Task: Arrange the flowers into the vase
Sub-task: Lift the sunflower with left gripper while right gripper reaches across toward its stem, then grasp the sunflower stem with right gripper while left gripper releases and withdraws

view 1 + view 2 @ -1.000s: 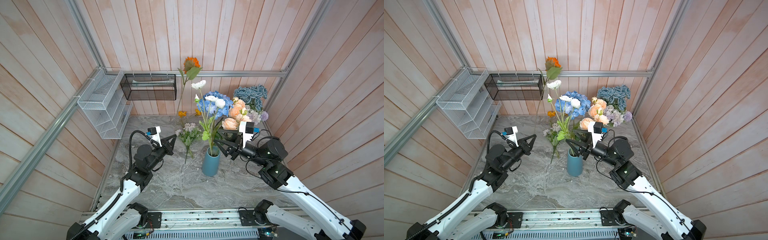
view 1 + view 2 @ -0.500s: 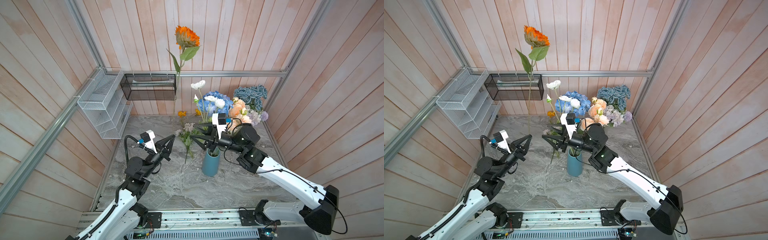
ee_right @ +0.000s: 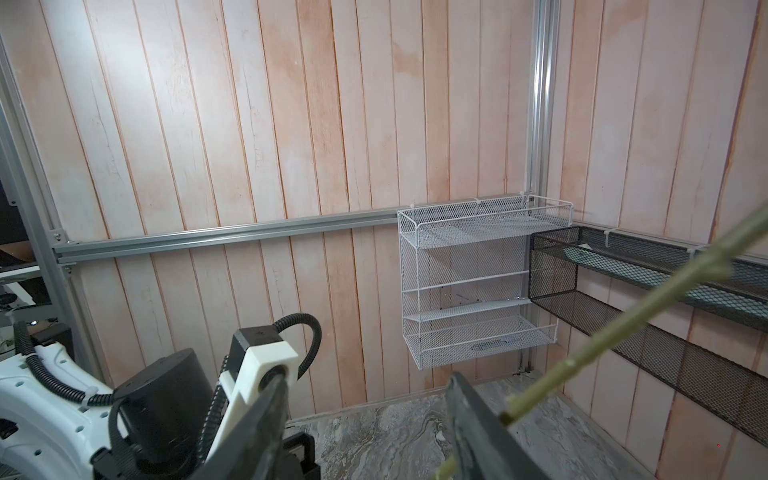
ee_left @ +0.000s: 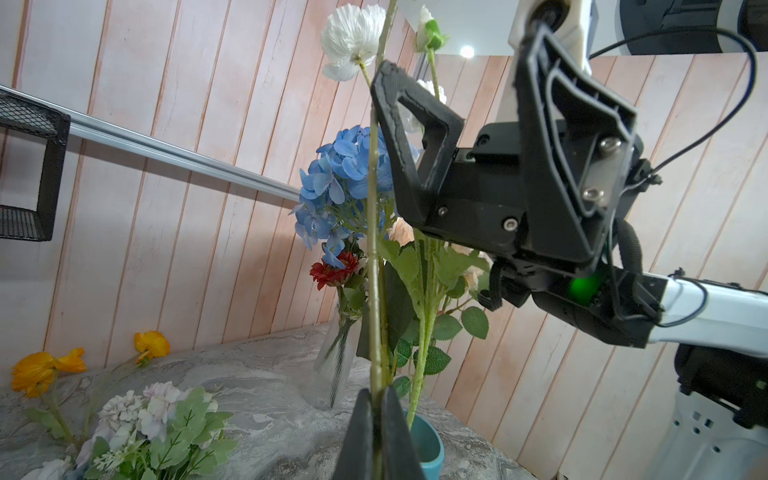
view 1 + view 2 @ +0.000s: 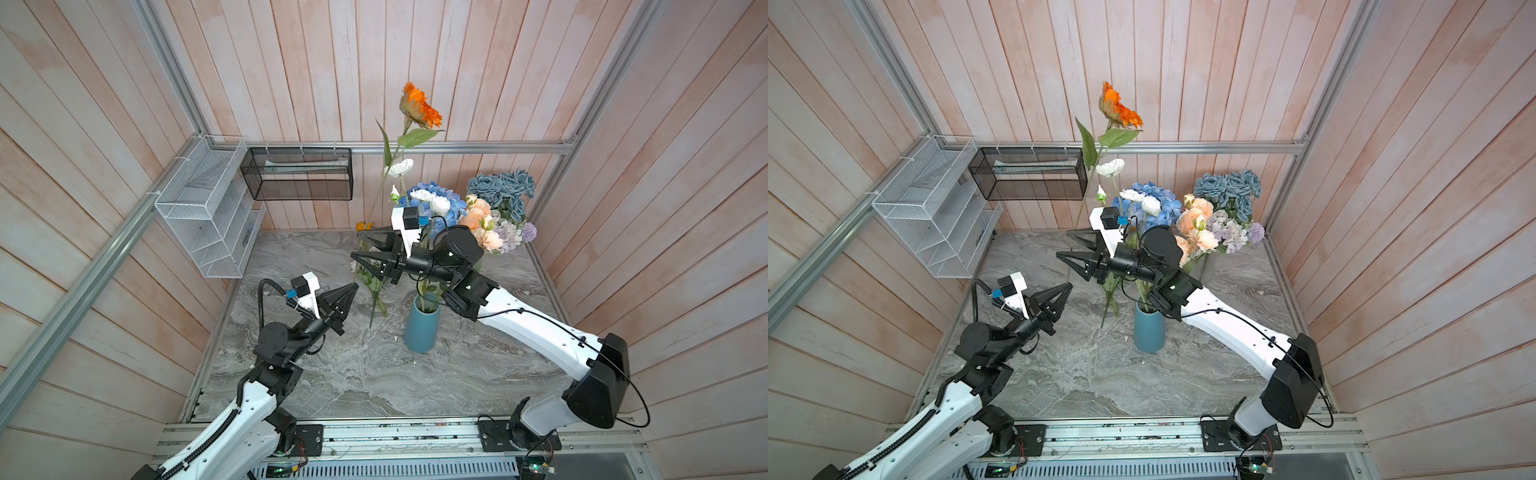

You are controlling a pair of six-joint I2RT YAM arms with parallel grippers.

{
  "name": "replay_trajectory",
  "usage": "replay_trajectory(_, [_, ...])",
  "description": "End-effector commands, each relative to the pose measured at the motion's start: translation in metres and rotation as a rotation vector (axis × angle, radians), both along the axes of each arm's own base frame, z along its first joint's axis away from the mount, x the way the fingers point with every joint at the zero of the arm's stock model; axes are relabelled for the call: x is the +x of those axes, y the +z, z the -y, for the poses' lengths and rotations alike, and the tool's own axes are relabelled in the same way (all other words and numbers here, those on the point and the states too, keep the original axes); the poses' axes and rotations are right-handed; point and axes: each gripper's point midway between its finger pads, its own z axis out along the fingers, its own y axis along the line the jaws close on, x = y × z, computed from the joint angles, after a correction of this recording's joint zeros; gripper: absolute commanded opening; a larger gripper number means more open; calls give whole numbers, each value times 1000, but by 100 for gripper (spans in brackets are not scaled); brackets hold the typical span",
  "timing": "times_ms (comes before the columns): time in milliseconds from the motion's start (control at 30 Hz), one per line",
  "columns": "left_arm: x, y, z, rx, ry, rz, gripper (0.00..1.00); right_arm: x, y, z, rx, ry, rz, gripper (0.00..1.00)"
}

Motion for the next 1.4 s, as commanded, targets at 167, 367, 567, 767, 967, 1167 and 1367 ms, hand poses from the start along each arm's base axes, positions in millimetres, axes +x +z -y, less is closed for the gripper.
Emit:
replay_trajectory(167, [-22, 19, -6, -14, -7, 130, 0, 11, 12, -12, 26, -14, 20, 60])
replay_trajectory(367, [-17, 15, -13, -32, 42, 107, 0, 20, 8, -13, 15, -53, -13, 61])
replay_trajectory(567, [-6, 12, -20, -51, 101, 69, 0, 8, 4, -3, 36, -24, -30, 61])
replay_trajectory(767, [-1, 13, -21, -61, 115, 56, 0, 4, -2, 5, 40, -40, -40, 61])
replay_trajectory(967, [-8, 12, -13, -42, 62, 89, 0, 12, -2, 0, 27, -62, -12, 61])
replay_trajectory(1167, [-6, 6, -10, -11, 55, 78, 0, 10, 13, -6, 42, -34, 38, 59])
replay_trajectory(1367, [-5, -3, -7, 2, 44, 58, 0, 12, 27, -6, 68, -43, 89, 40])
